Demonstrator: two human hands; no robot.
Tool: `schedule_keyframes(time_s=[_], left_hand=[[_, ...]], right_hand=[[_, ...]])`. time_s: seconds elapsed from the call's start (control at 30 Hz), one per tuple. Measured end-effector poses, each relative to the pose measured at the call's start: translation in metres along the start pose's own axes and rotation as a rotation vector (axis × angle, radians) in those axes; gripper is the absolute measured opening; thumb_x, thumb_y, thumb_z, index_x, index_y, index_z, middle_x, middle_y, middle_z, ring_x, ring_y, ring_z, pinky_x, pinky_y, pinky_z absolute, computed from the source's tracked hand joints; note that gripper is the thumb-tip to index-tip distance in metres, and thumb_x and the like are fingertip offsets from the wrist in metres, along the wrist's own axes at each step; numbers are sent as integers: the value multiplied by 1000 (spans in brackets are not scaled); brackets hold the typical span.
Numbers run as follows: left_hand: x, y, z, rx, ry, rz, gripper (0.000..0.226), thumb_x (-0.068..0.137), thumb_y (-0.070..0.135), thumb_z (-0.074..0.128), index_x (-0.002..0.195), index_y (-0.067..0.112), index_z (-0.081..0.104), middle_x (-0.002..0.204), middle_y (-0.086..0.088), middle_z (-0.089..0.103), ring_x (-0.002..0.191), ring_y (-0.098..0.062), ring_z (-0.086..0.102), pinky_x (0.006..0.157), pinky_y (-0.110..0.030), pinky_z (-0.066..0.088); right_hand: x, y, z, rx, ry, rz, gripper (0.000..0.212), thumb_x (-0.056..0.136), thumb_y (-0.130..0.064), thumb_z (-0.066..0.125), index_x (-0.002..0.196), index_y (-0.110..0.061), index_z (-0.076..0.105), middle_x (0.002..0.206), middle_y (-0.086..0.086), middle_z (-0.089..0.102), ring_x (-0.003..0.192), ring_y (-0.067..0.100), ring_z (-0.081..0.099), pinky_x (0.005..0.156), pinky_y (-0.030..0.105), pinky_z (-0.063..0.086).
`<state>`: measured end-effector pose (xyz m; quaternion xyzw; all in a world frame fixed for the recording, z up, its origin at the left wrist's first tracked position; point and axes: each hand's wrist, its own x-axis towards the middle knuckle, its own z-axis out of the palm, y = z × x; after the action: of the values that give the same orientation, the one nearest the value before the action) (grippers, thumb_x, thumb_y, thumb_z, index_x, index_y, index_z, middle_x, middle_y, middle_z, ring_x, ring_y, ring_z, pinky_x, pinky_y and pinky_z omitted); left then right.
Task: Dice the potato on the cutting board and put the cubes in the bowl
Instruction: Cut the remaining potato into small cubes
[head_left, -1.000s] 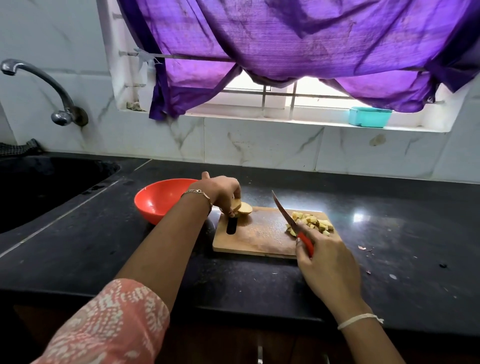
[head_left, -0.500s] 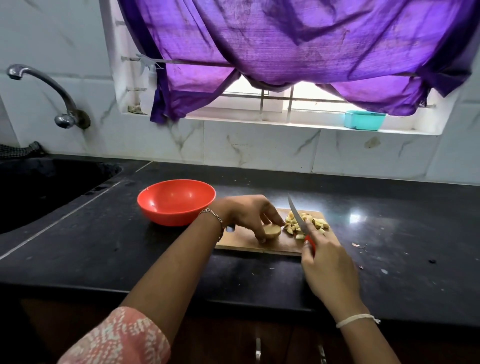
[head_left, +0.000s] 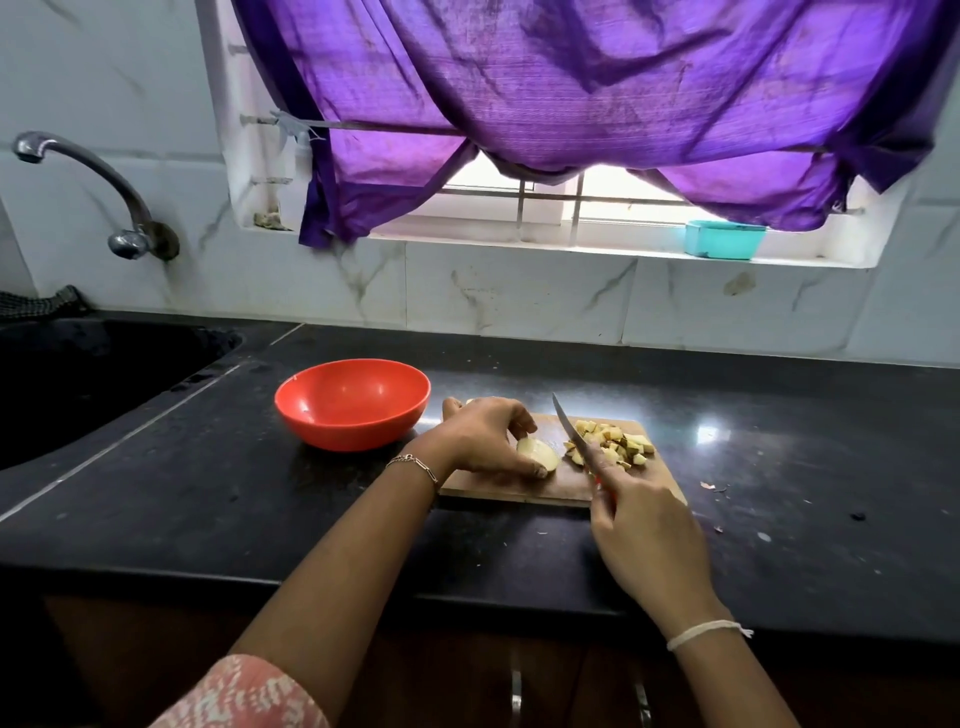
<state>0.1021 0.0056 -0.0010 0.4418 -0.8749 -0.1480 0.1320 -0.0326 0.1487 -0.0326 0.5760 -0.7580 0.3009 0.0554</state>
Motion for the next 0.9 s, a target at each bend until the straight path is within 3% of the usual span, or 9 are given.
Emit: schedule_keyframes(time_s=[0.27,0.53,0.63,0.8,0.9], left_hand=[[-2,-8,19,-38,195,-26,59,72,64,70,119,30,61,113,15,64,113,-9,50,83,-33,20],[-1,-9,24,-50,205,-61,60,72,63,70,121,29,63,119,13,63,113,-9,54,89,-33,27],[1,-11,27,-116,200,-65,59,71,61,73,118,27,65,115,12,66,108,-8,57,99,-36,35],[2,-13,29,-162,218,-78,56,70,57,76,116,27,67,112,13,67,105,-6,59,89,-31,31],[4,-15,31,-194,212,-82,56,69,58,76,115,27,68,111,12,68,105,-6,60,100,-37,35]], right_hand=[[-10,0,0,4,-27,-60,49,97,-29,45,142,-46,38,93,-3,61,80,12,58,70,25,48],[-13,-4,4,-75,-19,-90,52,97,-29,41,146,-44,31,102,-3,66,90,12,61,73,25,47],[-15,-4,3,-59,-17,-96,52,97,-29,41,146,-44,31,105,-3,66,93,12,61,73,24,46],[-17,-9,7,-150,-19,-102,54,98,-28,39,149,-40,27,108,-1,64,98,17,62,75,30,49],[-18,-12,11,-208,-9,-96,55,99,-26,37,150,-37,23,107,-1,64,97,17,63,73,30,49]])
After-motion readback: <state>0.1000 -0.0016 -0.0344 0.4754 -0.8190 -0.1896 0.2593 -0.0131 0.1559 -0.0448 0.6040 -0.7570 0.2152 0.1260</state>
